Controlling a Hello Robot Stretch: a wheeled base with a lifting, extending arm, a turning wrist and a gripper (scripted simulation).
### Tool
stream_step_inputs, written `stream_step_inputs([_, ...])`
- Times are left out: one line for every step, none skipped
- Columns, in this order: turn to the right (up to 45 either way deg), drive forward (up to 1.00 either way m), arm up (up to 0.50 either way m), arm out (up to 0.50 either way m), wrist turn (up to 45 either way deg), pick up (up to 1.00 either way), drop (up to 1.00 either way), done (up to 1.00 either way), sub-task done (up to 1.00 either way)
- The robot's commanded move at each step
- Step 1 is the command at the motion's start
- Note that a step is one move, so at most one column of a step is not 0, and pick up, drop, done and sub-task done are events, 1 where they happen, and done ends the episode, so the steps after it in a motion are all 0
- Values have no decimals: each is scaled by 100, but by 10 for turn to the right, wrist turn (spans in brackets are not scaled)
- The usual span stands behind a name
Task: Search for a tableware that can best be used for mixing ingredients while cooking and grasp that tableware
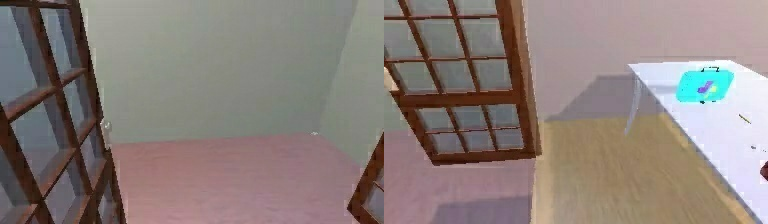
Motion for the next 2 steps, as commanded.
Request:
stream_step_inputs([0,100,0,0,0,0,0,0,0])
stream_step_inputs([-30,0,0,0,0,0,0,0,0])
